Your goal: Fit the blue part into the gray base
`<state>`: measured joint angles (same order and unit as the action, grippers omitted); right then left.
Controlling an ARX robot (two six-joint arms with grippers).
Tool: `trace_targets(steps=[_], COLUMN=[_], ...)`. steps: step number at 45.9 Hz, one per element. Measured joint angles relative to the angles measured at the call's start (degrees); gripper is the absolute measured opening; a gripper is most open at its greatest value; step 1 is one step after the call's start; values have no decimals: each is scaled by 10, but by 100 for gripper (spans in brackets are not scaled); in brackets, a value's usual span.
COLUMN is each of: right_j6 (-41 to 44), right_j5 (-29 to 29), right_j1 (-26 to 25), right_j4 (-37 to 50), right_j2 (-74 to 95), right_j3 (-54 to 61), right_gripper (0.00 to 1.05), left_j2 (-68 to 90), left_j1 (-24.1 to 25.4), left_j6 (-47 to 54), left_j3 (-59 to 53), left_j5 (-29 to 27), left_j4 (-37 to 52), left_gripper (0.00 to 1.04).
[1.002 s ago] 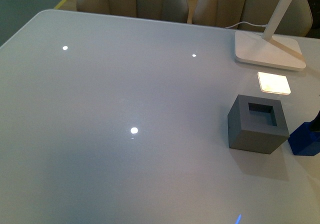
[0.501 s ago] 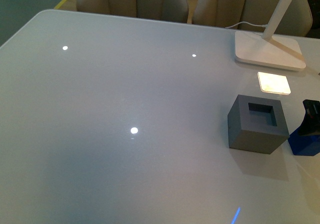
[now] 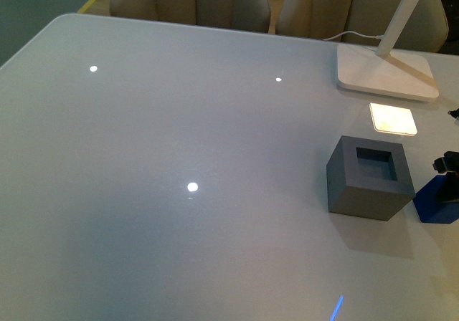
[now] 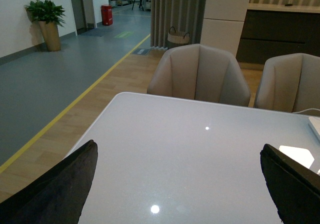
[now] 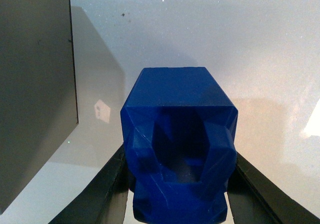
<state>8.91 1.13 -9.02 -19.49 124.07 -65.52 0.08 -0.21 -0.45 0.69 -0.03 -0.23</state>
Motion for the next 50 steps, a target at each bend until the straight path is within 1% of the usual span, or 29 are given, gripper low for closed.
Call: trace_targets(steps=[13, 21, 38, 50], right_j6=[6, -8, -110, -167], right_j5=[14, 19, 0, -11], right_j1=[9, 35, 115, 157], right_j4=[-51, -85, -102, -111], right_j2=[-98, -160, -191, -187], right_j3=[4, 2, 14, 14], right_gripper=[45, 45, 45, 45], left_j2=[0, 0, 0, 0], left_j1=[0, 0, 0, 0], left_j6=[0, 0, 0, 0], left_j3=[0, 0, 0, 0], left_j5=[0, 0, 0, 0], left_j4=[0, 0, 0, 0], left_gripper=[97, 97, 97, 97])
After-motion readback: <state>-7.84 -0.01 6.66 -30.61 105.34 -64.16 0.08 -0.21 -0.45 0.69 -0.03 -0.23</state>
